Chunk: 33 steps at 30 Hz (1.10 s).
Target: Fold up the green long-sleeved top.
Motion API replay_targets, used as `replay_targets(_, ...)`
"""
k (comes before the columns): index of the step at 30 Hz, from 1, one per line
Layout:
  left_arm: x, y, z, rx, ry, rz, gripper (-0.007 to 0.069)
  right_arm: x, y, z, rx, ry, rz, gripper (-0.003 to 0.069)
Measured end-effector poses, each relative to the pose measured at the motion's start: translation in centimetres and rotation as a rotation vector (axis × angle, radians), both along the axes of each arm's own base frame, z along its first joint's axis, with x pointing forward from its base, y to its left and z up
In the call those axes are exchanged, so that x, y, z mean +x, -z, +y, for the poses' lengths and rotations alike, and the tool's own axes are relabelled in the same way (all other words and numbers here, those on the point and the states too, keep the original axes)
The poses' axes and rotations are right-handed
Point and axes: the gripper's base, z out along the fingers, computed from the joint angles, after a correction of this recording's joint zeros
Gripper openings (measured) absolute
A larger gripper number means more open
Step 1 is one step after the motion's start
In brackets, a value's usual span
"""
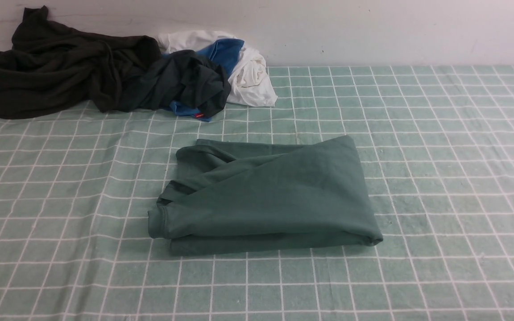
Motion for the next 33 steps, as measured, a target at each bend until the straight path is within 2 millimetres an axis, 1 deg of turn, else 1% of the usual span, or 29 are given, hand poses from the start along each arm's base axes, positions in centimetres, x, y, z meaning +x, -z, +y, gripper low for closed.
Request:
replay_targets(4,0.5,3.2,0.2,-0.036,-0.082,0.031,-0.0003,0.0,0.0,0.0,0.000,0.000,0.000,-0.0014)
replay_targets(5,0.7,4.6,0.3,-0.017,-0.101,0.069,-0.0003,0.0,0.0,0.0,0.000,0.000,0.000,-0.0014)
replay_targets(6,0.7,4.6,0.2,-0.020,-0.101,0.069,-0.0003,0.0,0.0,0.0,0.000,0.000,0.000,-0.0014)
replay_targets(7,0.9,6.2,0.3,0.013,-0.104,0.115,-0.0003,0.0,0.0,0.0,0.000,0.000,0.000,-0.0014)
replay_targets(9,0.9,7.3,0.2,0.039,-0.096,0.151,-0.0003,0.0,0.0,0.0,0.000,0.000,0.000,-0.0014)
replay_targets(14,0.9,7.5,0.1,0.039,-0.072,0.166,-0.0003,0.0,0.0,0.0,-0.001,0.000,0.000,-0.0014)
replay_targets(33,0.9,7.5,0.1,0.041,-0.068,0.167,-0.0003,0.0,0.0,0.0,0.017,0.003,-0.002,-0.0014)
